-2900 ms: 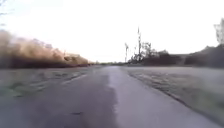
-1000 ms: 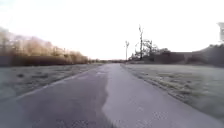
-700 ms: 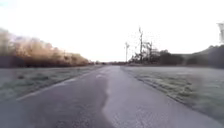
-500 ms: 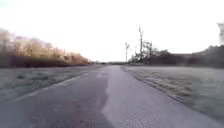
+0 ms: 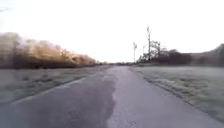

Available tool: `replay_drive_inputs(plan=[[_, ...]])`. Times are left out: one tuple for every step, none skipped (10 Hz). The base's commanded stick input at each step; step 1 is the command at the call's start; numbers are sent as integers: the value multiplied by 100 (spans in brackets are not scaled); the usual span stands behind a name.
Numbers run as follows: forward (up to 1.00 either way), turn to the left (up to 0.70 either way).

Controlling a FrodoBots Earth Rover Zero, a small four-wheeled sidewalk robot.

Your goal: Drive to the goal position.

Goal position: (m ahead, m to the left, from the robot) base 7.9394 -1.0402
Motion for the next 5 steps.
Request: replay_drive_inputs(plan=[[100, 0], [100, 0], [100, 0], [100, 0], [100, 0]])
